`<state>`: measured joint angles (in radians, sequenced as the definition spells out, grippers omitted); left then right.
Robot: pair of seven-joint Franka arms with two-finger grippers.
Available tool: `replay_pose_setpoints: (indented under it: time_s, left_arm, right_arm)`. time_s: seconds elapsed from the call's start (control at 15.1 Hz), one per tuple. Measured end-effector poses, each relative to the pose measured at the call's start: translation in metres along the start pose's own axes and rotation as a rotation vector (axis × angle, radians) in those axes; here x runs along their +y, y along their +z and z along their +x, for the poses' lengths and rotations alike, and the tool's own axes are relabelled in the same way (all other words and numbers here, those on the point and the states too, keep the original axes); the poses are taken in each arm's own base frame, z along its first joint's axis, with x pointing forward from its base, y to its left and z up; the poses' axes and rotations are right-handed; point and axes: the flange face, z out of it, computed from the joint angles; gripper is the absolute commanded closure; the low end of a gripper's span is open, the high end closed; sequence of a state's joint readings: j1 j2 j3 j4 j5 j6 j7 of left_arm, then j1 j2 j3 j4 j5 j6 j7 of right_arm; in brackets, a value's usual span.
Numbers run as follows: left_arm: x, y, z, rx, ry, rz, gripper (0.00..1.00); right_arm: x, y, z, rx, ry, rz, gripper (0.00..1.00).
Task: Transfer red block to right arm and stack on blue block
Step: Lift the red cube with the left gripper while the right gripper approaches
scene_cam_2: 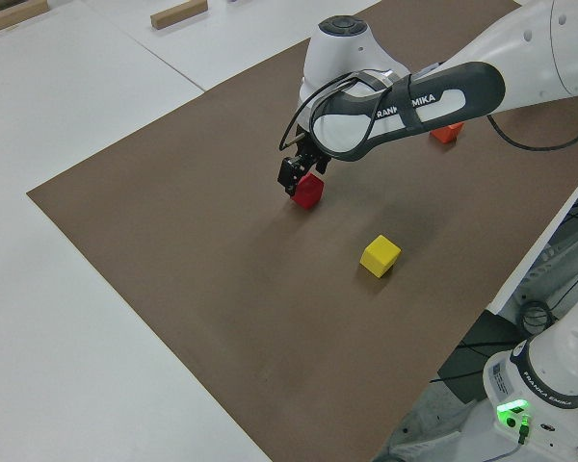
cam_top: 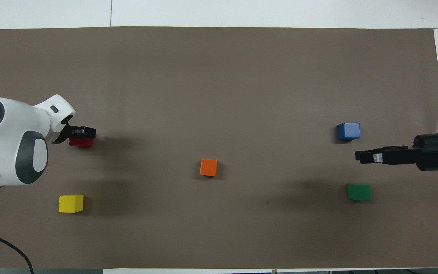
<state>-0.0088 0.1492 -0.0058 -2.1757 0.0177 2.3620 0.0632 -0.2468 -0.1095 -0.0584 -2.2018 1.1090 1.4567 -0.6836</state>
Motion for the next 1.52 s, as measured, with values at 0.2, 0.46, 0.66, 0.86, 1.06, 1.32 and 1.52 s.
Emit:
replay_pose_setpoints:
  time_s: [0.2,0.46,0.66,0.86,1.06,1.32,1.52]
  left_arm:
    - [-0.001,0.001,0.0,-0.001,-0.001,0.0,0.65]
    - [-0.001,0.001,-0.001,-0.002,-0.026,0.0,1.0]
    - [0.004,-0.007,0.001,-0.037,-0.146,0.0,1.0]
    - [0.036,-0.069,0.02,-0.106,-0.251,-0.039,1.0]
    - [0.083,-0.162,0.024,-0.138,-0.367,-0.101,1.0]
    - [0.137,-0.241,-0.007,-0.163,-0.49,-0.238,1.0]
    - [0.195,-0.27,-0.032,-0.207,-0.632,-0.305,1.0]
  right_arm:
    - [0.009,0.024,-0.012,-0.034,0.001,0.153,0.0]
    - [0.012,0.051,-0.023,-0.057,0.022,0.37,0.0]
    - [0.013,0.075,-0.03,-0.088,0.041,0.513,0.0]
    - [0.023,0.097,-0.037,-0.114,0.082,0.649,0.0]
    - [0.035,0.122,-0.038,-0.111,0.131,0.77,0.0]
    - [0.037,0.163,-0.037,-0.122,0.158,0.832,0.0]
    - [0.041,0.189,-0.038,-0.109,0.134,0.858,0.0]
